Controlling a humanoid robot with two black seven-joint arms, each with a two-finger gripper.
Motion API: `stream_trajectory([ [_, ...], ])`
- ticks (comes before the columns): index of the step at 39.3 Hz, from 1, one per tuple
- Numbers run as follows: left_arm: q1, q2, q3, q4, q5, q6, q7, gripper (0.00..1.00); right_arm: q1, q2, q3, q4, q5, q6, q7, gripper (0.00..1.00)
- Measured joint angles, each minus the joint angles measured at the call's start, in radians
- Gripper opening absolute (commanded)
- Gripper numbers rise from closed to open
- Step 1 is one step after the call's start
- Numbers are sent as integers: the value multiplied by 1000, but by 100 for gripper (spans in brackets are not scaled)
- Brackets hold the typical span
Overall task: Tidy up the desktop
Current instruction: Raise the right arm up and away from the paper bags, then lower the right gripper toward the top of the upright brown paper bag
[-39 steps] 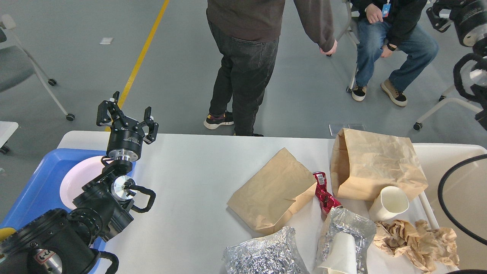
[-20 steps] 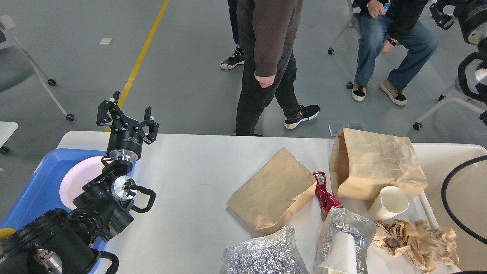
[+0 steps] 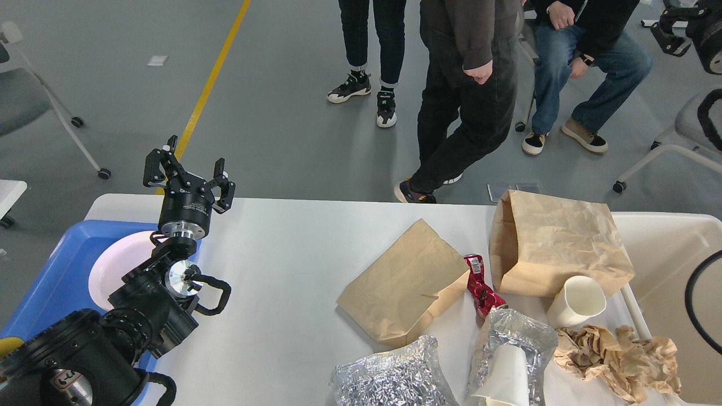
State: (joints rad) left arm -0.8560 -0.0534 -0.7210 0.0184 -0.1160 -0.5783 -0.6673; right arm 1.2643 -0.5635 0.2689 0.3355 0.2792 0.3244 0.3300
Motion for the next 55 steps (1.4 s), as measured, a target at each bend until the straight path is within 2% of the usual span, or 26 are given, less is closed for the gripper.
stream_trajectory([
  [9, 0, 0, 0, 0, 0, 0, 0, 97, 221, 12, -557, 22, 0, 2, -2, 100],
  [18, 0, 1, 0, 0, 0, 0, 0, 97, 459, 124, -985, 223, 1, 4, -3, 100],
  [26, 0, 0, 0, 0, 0, 0, 0, 97, 566, 195, -1146, 310, 2, 4, -3, 100],
  [30, 0, 0, 0, 0, 0, 0, 0, 97, 625, 241, -1253, 400, 2, 9, -3, 100],
  [34, 0, 0, 0, 0, 1, 0, 0, 97, 665, 253, -1310, 459, 2, 73, -3, 100],
  [44, 0, 0, 0, 0, 1, 0, 0, 97, 707, 317, -1408, 478, 0, 189, -2, 100],
  [55, 0, 0, 0, 0, 0, 0, 0, 97, 704, 350, -1512, 487, -1, 206, -5, 100],
])
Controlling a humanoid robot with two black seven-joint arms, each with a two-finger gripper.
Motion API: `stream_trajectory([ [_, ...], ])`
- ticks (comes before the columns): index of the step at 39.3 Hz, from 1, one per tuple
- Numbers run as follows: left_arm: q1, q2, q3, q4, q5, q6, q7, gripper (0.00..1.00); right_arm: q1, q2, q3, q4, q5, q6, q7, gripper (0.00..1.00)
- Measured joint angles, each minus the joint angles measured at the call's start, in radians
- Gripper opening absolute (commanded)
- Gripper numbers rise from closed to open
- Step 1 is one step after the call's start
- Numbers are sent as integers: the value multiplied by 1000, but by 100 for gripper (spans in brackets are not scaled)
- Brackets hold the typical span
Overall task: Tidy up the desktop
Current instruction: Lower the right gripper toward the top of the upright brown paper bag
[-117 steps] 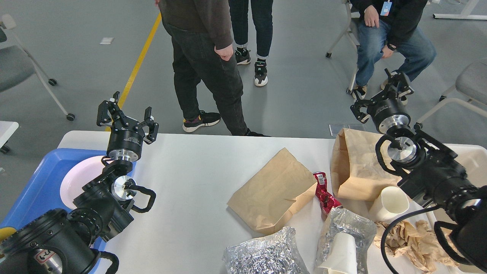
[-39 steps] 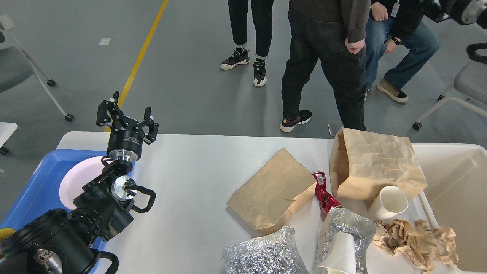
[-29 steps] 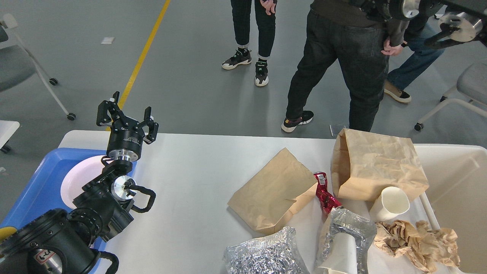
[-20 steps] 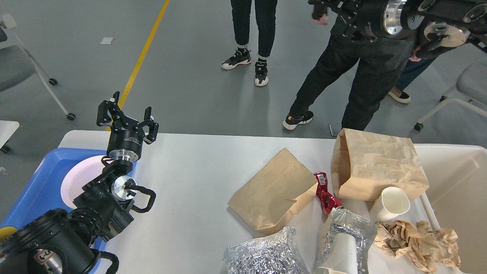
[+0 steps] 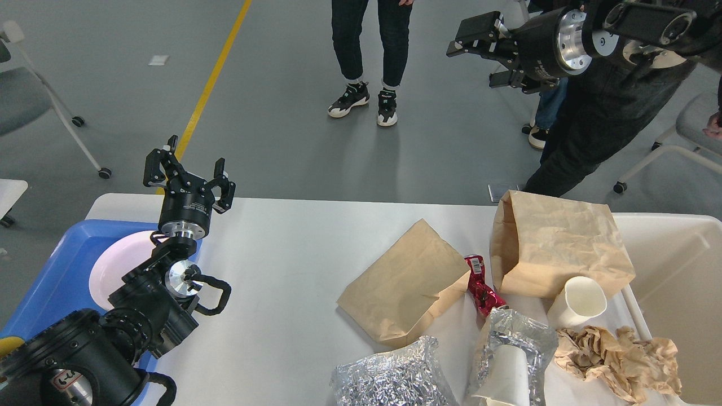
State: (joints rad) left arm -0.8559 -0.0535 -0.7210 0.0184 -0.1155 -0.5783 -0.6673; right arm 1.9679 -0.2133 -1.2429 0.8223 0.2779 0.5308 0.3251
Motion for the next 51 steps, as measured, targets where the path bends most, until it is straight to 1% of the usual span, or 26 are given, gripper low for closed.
stream_trajectory([
  [11, 0, 0, 0, 0, 0, 0, 0, 97, -41, 5, -32, 12, 2, 6, -3, 100],
  [13, 0, 0, 0, 0, 0, 0, 0, 97, -41, 5, -40, 29, 3, 15, -3, 100],
  [16, 0, 0, 0, 0, 0, 0, 0, 97, -37, 5, -43, 52, 3, 59, -3, 100],
  [21, 0, 0, 0, 0, 0, 0, 0, 97, -38, 11, -43, 57, 4, 81, -1, 100],
  [26, 0, 1, 0, 0, 0, 0, 0, 97, -53, 53, -57, 65, 2, 96, -1, 100],
  [32, 0, 1, 0, 0, 0, 0, 0, 97, -58, 107, -144, 95, 0, 119, -3, 100],
  [34, 0, 0, 0, 0, 0, 0, 0, 97, -51, 109, -152, 98, 0, 136, -3, 100],
  [38, 0, 0, 0, 0, 0, 0, 0, 97, -40, 112, -159, 105, 0, 210, -3, 100],
  [39, 0, 0, 0, 0, 0, 0, 0, 97, -32, 113, -159, 106, 2, 243, -3, 100],
  [43, 0, 0, 0, 0, -1, 0, 0, 97, -20, 116, -162, 102, -4, 256, -4, 100],
  [45, 0, 0, 0, 0, -1, 0, 0, 97, -16, 115, -170, 98, -38, 235, -10, 100],
  [46, 0, 0, 0, 0, -1, 0, 0, 97, -13, 114, -174, 97, -85, 216, -20, 100],
  [49, 0, 0, 0, 0, -1, 0, 0, 97, -11, 110, -176, 97, -162, 195, -43, 100],
  [51, 0, 0, 0, 0, -1, 0, 0, 97, -12, 109, -173, 97, -214, 187, -67, 100],
])
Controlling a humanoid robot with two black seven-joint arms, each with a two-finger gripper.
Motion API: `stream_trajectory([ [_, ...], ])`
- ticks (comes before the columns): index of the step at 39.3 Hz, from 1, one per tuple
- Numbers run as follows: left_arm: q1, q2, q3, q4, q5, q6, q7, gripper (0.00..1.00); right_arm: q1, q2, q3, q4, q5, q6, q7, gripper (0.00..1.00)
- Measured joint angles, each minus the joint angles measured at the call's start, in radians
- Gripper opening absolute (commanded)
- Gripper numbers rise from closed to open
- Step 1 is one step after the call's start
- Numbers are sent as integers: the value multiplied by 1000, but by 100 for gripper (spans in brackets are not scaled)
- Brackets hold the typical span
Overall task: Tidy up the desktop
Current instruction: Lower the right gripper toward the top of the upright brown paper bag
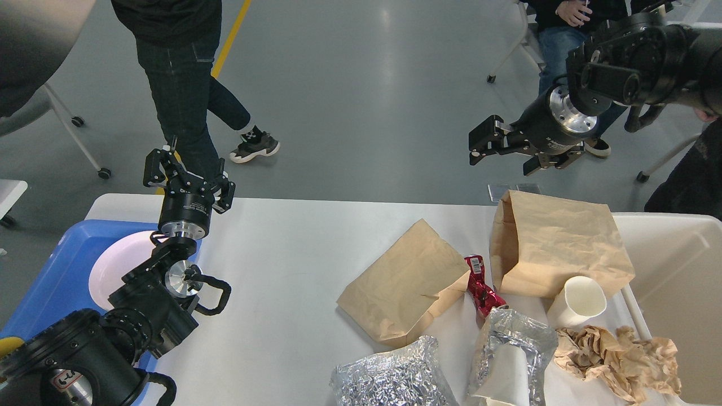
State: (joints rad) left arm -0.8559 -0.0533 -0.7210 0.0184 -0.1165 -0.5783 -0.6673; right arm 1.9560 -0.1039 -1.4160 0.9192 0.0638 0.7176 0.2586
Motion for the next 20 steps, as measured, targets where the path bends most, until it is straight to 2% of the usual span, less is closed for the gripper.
stream_trajectory([
  [6, 0, 0, 0, 0, 0, 0, 0, 97, -19, -2, 25, 3, -78, -22, -92, 100],
  [8, 0, 0, 0, 0, 0, 0, 0, 97, -39, -11, 63, 5, -84, -54, -141, 100],
  [13, 0, 0, 0, 0, 1, 0, 0, 97, -67, -78, 142, 10, -78, -152, -216, 100],
  [17, 0, 0, 0, 0, 1, 0, 0, 97, -65, -134, 188, 21, -73, -153, -230, 100],
  [20, 0, 1, 0, 0, 1, 0, 0, 97, -50, -173, 207, 35, -72, -70, -231, 100],
])
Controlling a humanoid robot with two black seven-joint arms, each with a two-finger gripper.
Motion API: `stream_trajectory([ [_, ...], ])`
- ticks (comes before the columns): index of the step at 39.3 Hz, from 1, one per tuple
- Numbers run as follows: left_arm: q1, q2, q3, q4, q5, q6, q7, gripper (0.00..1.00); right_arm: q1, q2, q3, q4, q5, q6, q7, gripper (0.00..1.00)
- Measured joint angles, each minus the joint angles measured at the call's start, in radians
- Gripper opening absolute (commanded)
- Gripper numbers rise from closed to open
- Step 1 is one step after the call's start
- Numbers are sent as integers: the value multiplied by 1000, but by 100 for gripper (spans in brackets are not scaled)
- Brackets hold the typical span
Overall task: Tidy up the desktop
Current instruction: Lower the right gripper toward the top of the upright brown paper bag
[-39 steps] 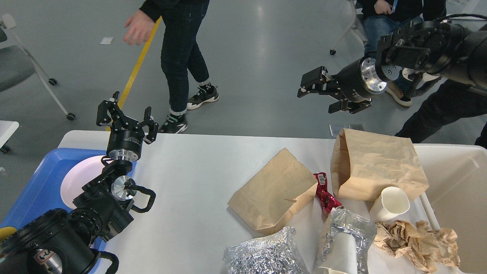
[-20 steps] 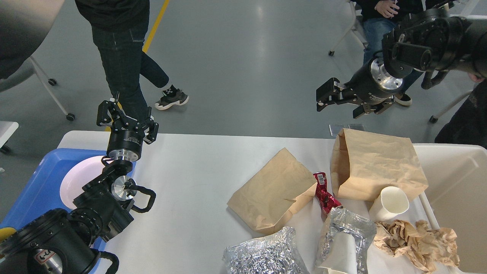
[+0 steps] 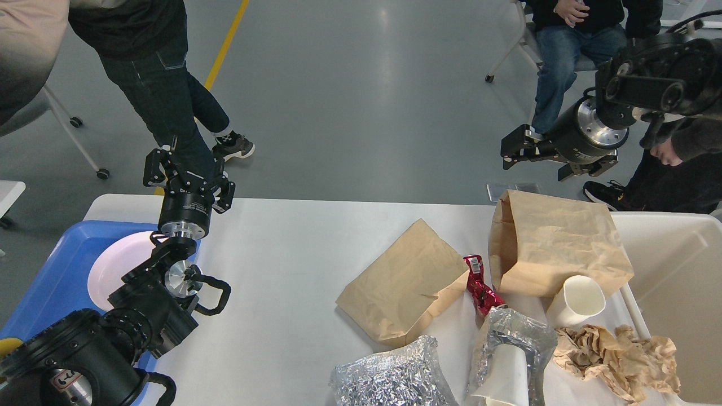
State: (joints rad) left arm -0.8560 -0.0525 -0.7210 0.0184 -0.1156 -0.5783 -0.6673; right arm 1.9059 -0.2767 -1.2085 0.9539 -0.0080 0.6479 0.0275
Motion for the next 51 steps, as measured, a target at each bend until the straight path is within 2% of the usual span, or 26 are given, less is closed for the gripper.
stream_trajectory([
  [3, 0, 0, 0, 0, 0, 0, 0, 97, 4, -12, 1, 4, 0, 76, 0, 100],
  [8, 0, -1, 0, 0, 0, 0, 0, 97, 5, -19, 3, 5, -1, 113, 0, 100],
  [31, 0, -1, 0, 0, -1, 0, 0, 97, -88, -35, 17, 5, 20, 94, 0, 100],
  [33, 0, -1, 0, 0, 0, 0, 0, 97, -100, -31, 31, 3, 33, 50, 0, 100],
  [37, 0, 0, 0, 0, 0, 0, 0, 97, -150, -22, 68, 2, 41, -109, 0, 100],
  [38, 0, 0, 0, 0, 0, 0, 0, 97, -174, -5, 78, 4, 41, -182, 0, 100],
  [41, 0, -1, 0, 0, 0, 0, 0, 97, -207, 28, 85, 5, 42, -256, -3, 100],
  [51, 0, 0, 0, 0, 0, 0, 0, 97, -302, 119, 71, -13, 32, -353, -18, 100],
])
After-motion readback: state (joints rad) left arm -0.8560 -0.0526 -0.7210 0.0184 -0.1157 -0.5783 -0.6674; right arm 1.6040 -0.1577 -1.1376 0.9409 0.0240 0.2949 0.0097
